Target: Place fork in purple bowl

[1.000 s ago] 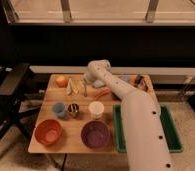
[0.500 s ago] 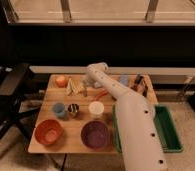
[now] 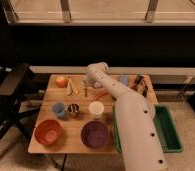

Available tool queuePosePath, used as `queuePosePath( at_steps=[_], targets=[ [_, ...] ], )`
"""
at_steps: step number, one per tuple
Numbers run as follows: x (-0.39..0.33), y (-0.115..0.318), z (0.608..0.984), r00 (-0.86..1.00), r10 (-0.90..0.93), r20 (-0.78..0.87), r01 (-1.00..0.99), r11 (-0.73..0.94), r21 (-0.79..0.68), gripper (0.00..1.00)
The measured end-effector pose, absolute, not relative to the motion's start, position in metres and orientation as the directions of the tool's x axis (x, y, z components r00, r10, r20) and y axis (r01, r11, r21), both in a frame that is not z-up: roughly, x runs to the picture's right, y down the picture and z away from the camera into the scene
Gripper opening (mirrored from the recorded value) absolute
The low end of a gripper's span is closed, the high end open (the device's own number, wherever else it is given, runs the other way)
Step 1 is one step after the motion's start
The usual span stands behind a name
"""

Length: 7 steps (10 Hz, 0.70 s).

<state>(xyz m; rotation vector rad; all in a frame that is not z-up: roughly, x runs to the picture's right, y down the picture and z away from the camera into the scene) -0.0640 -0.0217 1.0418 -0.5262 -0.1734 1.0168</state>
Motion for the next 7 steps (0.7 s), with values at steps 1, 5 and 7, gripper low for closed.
queuePosePath(
  at_steps=[1,5,7],
  targets=[
    [-0.065,-0.020,1.042,0.526,0.844,-0.103,-0.763,0.415,-0.496,0.14],
    [-0.064,-0.020,1.041,0.528,0.843,-0.102,-0.762,0.417,-0.495,0.14],
    [-0.072,-0.024,1.022,0.548,0.834,-0.068,-0.742,0.448,-0.499,0.14]
  ],
)
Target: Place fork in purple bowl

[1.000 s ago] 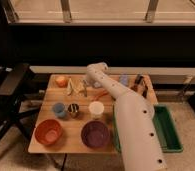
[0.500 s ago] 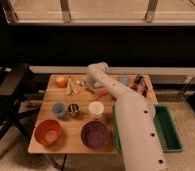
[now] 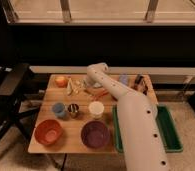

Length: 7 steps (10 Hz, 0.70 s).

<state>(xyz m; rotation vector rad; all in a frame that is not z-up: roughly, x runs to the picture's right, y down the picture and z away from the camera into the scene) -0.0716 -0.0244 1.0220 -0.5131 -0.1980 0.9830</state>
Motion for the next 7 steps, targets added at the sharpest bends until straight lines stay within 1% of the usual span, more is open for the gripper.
queuePosePath(
  at_steps=[3,5,7],
  targets=[
    [-0.082,-0.046,0.978,0.572,0.821,0.008,-0.690,0.486,-0.537,0.14],
    [-0.086,-0.056,0.957,0.583,0.811,0.050,-0.653,0.505,-0.564,0.14],
    [-0.093,-0.067,0.927,0.637,0.764,0.104,-0.572,0.559,-0.600,0.14]
  ],
)
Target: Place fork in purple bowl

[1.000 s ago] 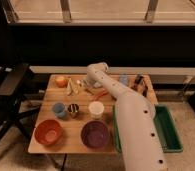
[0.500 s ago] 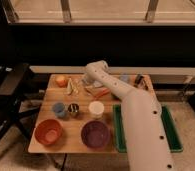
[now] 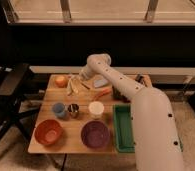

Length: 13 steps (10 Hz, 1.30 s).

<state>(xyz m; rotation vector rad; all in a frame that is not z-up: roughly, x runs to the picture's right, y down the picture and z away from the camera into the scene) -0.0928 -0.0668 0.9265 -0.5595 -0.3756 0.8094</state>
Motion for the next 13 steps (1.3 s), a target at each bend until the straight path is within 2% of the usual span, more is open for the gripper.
queuePosePath(
  at_steps=[5,11,13],
  targets=[
    [-0.063,-0.050,0.854,0.773,0.625,0.110,-0.430,0.643,-0.633,0.14],
    [0.034,-0.002,0.759,0.733,0.680,0.001,-0.525,0.567,-0.634,0.14],
    [0.040,0.006,0.746,0.737,0.676,-0.003,-0.518,0.562,-0.645,0.14]
  ],
)
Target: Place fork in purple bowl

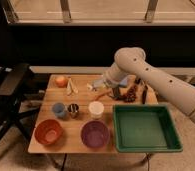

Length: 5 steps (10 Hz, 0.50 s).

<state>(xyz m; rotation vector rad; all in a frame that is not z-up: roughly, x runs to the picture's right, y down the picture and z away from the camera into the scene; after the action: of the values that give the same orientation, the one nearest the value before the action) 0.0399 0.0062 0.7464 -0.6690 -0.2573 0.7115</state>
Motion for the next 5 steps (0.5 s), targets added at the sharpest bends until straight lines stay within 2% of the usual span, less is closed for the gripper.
queuePosePath(
  at_steps=[5],
  targets=[
    [0.0398,0.0057,0.7465,0.737,0.675,-0.002,-0.517,0.563,-0.645,0.14]
  ],
)
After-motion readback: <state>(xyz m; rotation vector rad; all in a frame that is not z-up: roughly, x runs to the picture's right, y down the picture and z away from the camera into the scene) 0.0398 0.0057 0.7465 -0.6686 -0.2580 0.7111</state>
